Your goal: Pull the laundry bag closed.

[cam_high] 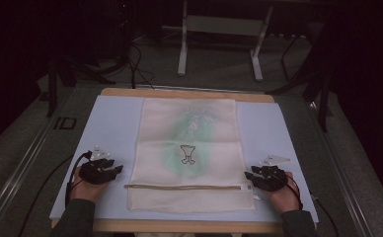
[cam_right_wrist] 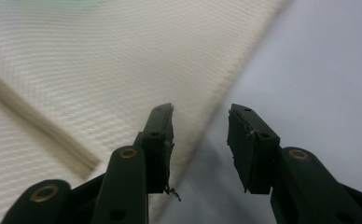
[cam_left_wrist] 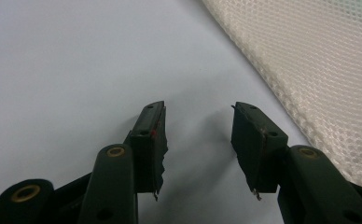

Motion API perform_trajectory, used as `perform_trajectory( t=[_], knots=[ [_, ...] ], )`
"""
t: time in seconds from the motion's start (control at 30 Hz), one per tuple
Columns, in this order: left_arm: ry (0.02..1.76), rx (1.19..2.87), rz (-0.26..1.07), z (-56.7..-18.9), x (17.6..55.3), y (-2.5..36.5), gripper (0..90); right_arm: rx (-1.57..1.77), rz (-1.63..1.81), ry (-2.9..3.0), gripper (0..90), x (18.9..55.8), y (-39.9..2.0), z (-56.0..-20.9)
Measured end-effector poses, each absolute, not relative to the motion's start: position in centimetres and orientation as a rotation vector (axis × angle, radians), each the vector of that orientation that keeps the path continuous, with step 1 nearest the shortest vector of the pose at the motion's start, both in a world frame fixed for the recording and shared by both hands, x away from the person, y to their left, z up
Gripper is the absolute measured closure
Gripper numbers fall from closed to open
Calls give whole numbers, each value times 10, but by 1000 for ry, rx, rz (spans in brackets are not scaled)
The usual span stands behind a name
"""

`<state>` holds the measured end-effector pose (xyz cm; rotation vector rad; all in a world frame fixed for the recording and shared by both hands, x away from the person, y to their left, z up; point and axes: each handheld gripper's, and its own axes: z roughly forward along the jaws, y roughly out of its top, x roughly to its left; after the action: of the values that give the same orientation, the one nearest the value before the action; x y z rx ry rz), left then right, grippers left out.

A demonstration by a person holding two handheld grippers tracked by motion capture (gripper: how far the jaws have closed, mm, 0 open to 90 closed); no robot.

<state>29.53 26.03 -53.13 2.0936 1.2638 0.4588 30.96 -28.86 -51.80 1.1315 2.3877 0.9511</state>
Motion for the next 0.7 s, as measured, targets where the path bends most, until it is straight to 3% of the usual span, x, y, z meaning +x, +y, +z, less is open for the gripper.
perform_trajectory(
  t=[0.7],
  knots=[
    [1199,2091,394,-530,295,257,597,1063,929,2503,594,302,-263,-511]
  ],
)
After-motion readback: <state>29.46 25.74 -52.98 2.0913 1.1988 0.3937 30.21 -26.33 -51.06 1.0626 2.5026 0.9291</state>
